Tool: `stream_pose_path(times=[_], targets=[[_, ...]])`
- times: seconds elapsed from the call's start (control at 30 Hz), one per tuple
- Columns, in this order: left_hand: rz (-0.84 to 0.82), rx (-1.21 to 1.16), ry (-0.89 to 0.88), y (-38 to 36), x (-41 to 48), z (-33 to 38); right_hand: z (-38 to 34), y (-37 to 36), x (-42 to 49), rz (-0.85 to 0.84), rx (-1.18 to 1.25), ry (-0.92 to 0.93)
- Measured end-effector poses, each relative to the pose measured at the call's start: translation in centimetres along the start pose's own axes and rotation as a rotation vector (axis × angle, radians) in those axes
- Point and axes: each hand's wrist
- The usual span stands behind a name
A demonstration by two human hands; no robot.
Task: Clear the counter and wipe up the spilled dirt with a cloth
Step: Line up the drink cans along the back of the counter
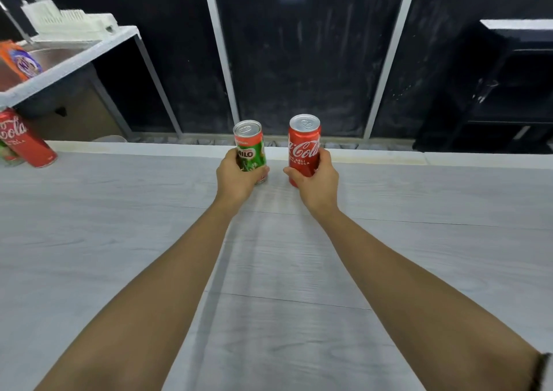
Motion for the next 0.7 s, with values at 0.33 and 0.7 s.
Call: stream_pose_path(times=[0.33, 0.7], targets=[[0.062, 0.035, 0.076, -0.8, -2.7, -0.5, 1.0, 3.1, -1.6, -0.079, -0.122, 0.036], [-0.156, -0.044, -0.338, -13.9, -19.5, 5.0, 5.9, 22.1, -9.9, 0.322, -0.076, 0.016]])
Point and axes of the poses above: each hand's wrist, its own x-axis towards the middle knuckle, its own y-axis out of the back of the hand, z = x × y, and after that the axes turned 2 degrees about -x, right-handed
